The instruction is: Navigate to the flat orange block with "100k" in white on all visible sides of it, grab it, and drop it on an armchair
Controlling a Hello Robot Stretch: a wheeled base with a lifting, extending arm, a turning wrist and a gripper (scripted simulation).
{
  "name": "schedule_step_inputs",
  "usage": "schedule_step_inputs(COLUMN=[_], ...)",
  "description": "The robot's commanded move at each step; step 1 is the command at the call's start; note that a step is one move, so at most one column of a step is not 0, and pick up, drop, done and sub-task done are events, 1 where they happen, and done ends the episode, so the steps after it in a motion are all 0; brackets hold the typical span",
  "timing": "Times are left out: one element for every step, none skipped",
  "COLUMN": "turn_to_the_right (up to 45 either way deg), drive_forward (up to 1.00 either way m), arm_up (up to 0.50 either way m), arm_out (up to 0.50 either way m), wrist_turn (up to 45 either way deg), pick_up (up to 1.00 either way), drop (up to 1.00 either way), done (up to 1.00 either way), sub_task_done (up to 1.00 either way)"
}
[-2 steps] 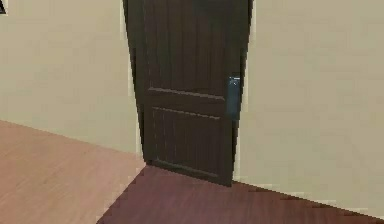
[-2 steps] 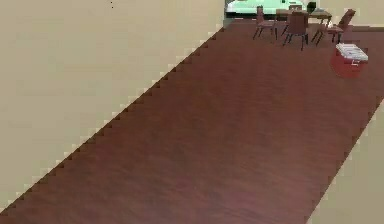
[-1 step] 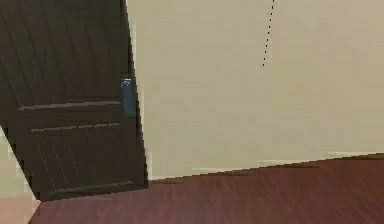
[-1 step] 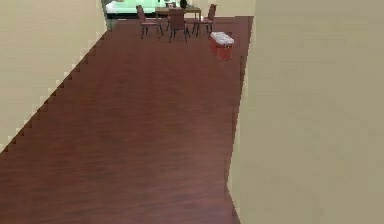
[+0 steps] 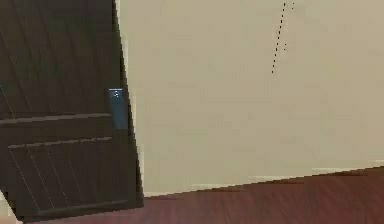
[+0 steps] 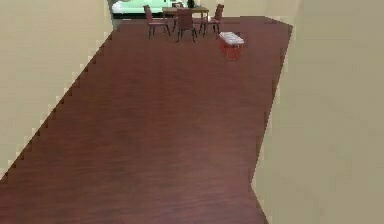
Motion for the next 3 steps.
schedule_step_inputs(turn_to_the_right=[45.0, 9.0, 0.0], drive_forward=[0.0, 0.0, 0.15], arm_up=[0.0, 0.0, 0.0], arm_out=[0.0, 0.0, 0.0], wrist_turn=[0.0, 0.0, 0.0], pick_up=[0.0, 0.0, 0.0], drop=[0.0, 0.0, 0.0], done=[0.0, 0.0, 0.0], sub_task_done=[0.0, 0.0, 0.0])
